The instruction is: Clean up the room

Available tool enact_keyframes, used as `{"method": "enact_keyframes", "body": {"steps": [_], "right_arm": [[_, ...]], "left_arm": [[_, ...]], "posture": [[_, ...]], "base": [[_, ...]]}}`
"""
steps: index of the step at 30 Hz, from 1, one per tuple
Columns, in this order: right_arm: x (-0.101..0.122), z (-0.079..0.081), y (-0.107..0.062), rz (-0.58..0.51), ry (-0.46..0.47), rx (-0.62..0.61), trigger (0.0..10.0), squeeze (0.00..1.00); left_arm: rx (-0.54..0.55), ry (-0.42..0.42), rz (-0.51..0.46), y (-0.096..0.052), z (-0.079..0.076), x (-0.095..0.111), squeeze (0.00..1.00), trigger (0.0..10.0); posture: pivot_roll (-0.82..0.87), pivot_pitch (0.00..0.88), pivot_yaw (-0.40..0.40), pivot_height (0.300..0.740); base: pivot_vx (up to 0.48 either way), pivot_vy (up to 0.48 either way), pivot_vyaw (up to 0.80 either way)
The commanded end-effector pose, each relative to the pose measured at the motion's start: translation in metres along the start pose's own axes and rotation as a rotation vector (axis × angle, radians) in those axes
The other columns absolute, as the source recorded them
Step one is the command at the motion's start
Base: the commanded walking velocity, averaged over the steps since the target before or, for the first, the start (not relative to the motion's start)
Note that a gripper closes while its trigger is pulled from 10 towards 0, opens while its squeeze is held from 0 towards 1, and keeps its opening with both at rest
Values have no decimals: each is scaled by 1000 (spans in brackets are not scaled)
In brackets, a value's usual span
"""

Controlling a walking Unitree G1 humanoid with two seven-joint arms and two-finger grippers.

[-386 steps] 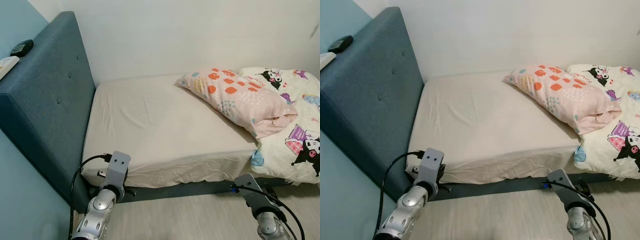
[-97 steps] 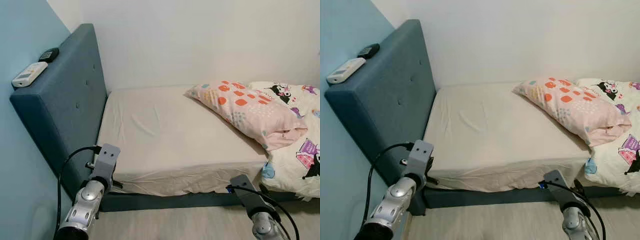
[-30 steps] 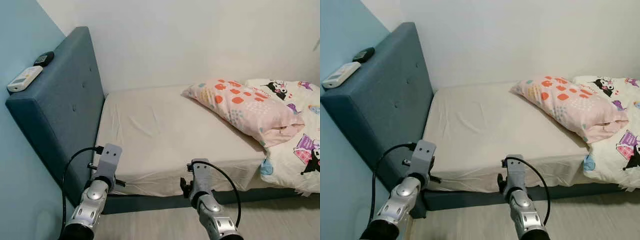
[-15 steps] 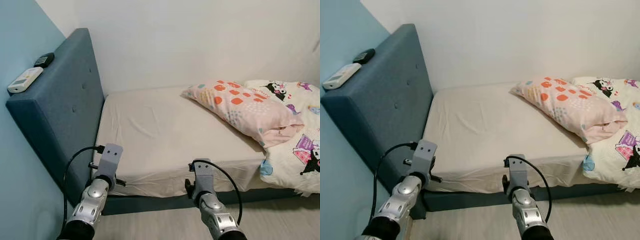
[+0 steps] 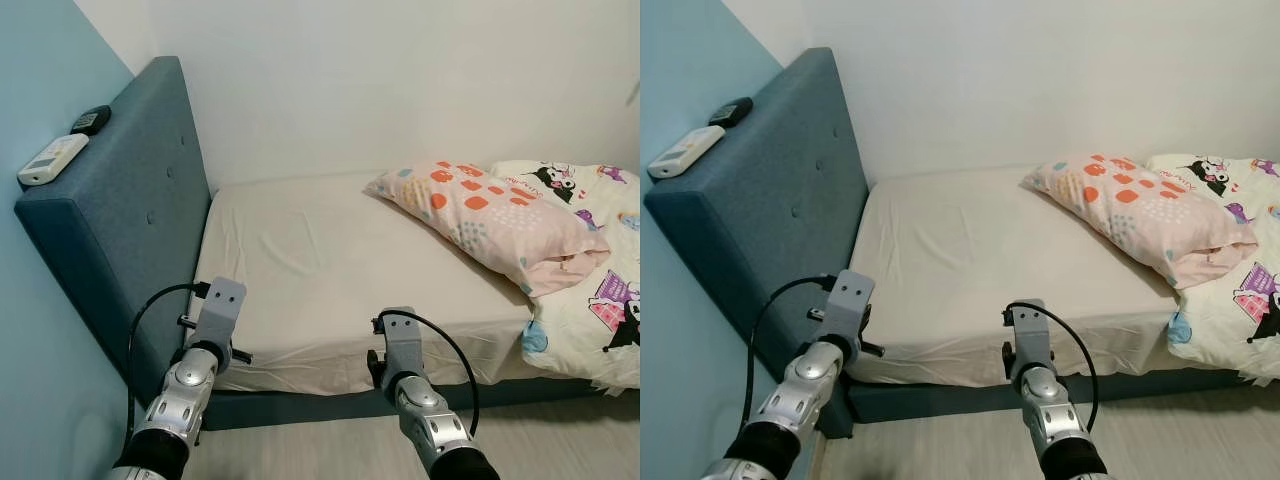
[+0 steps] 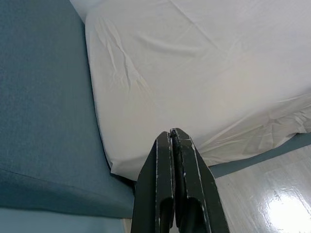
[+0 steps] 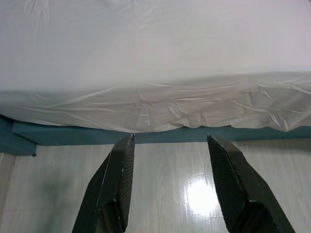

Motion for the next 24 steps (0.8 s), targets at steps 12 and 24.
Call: {"method": "enact_keyframes", "body": {"steps": [12,24], "right_arm": [[-2,-1,0,20,-26,-10,10000,0],[-7,-3,-3,34,-26,-16,10000,0]], "left_arm": [[-6,11,-3,1,1,0,0,10000],[-7,10,0,-3,3,-2,0,10000]], "posture": [[66,0,11,740],[74,20,11,740]], "base": [[0,0,0],[0,0,0]]}}
Point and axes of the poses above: a point about 5 cm out from each wrist's last joint towards the gripper, its own y axis pointing out of the wrist towards the gripper, its own x axis along the axis of the wrist's last joint, z = x × y, the point moved 4 cm from there along y, pointing out of the wrist towards the gripper, and after that the axes turned 12 degrees about y, right-handed, at the moved point
